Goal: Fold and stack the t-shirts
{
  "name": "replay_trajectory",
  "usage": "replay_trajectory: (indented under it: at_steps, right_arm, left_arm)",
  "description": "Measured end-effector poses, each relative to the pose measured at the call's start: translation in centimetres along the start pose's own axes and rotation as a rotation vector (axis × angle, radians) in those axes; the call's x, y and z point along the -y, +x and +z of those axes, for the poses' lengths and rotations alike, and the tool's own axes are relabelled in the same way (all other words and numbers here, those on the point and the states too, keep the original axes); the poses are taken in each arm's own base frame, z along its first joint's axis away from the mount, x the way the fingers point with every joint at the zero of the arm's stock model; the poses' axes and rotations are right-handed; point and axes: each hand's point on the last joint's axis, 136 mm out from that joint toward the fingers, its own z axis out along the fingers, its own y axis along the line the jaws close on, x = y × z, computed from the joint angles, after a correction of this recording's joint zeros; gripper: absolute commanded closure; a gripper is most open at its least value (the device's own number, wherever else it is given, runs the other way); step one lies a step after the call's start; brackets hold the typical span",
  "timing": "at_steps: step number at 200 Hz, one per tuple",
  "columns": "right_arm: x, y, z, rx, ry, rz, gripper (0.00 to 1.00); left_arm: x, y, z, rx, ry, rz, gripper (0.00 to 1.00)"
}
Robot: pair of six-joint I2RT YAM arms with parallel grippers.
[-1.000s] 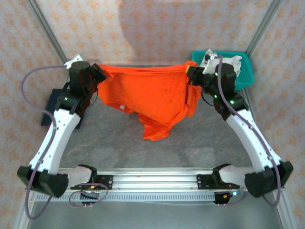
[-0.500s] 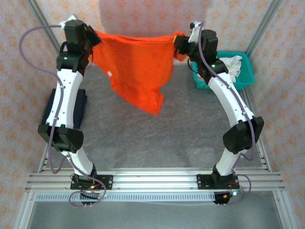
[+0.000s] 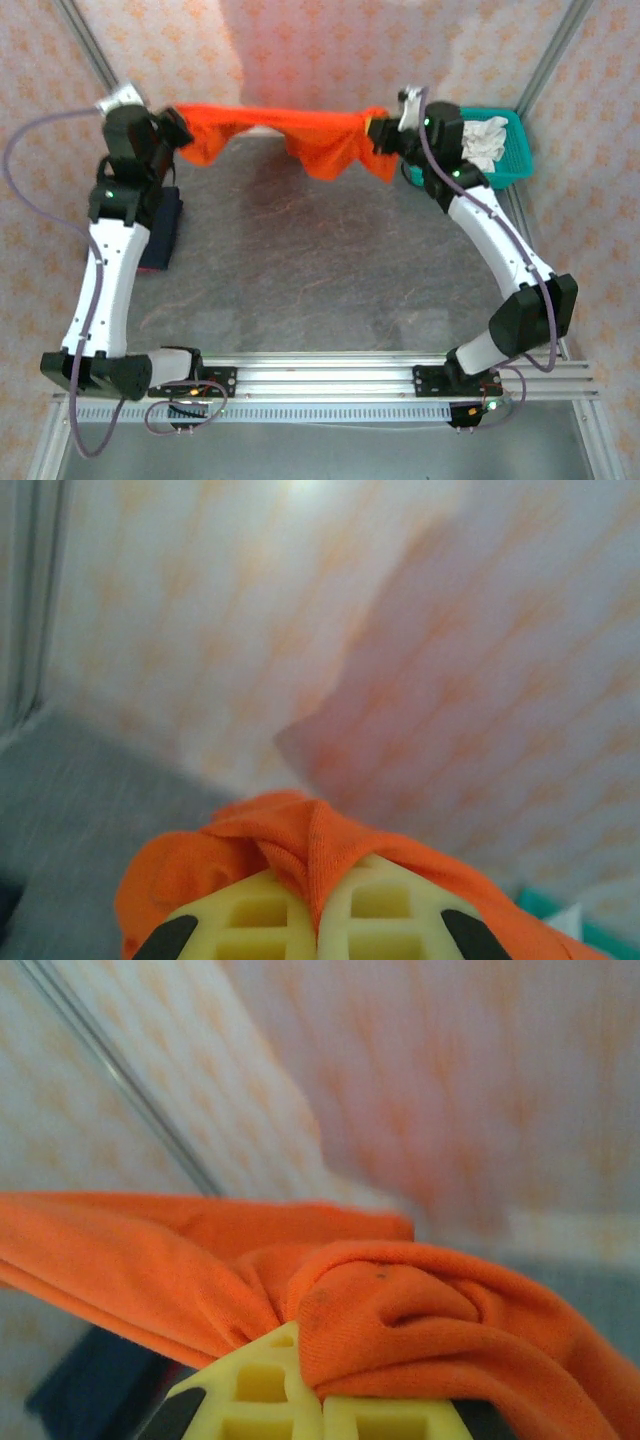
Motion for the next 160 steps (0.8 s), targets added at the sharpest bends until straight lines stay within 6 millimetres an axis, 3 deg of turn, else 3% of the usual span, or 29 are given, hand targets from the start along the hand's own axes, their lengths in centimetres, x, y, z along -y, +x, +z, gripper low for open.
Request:
replay_trajectory:
  at_steps: [6,17,36,47,60,74,94,114,160]
  right_arm:
    - [0.8,2.8,0.3,-0.057,0.003,0.028,0.7]
    - [2.4,8.4,0.6,-0.174,0.012,0.097,0.42]
    - [4.5,16.4,0.0,-0.34,0.05,0.211,0.17]
    - [5.4,19.7,-1.0,-0.402,0.082,0.257,0.11]
    - [6.3,21.5,-2.1,-0.422,0.135,0.298,0.1]
    - [7.4,21.1,-2.7,-0.392,0.206,0.322,0.1]
    - [8.9,20.0,-2.9,-0.339,0.298,0.35,0.16]
    - [10.3,20.3,-2.5,-0.346,0.368,0.403,0.23]
    - [11.5,25.9,-2.1,-0.496,0.47,0.51,0.46]
  left_arm:
    - [-1.5,2.4,0.4,-0.045,-0.027,-0.006,1.0]
    - [-5.1,7.8,0.9,-0.149,-0.101,-0.02,0.96]
    - [-10.4,15.6,0.9,-0.306,-0.224,-0.034,0.22]
    - [-12.8,19.1,0.3,-0.376,-0.283,-0.048,0.01]
    - [-14.9,21.9,-0.5,-0.425,-0.333,-0.073,0.0]
    - [-16.1,23.4,-1.1,-0.439,-0.366,-0.104,0.0]
    - [-16.9,23.6,-1.5,-0.421,-0.398,-0.12,0.0]
    - [-17.2,23.5,-1.0,-0.409,-0.419,-0.114,0.0]
    - [-18.6,24.6,0.6,-0.438,-0.495,-0.087,0.0]
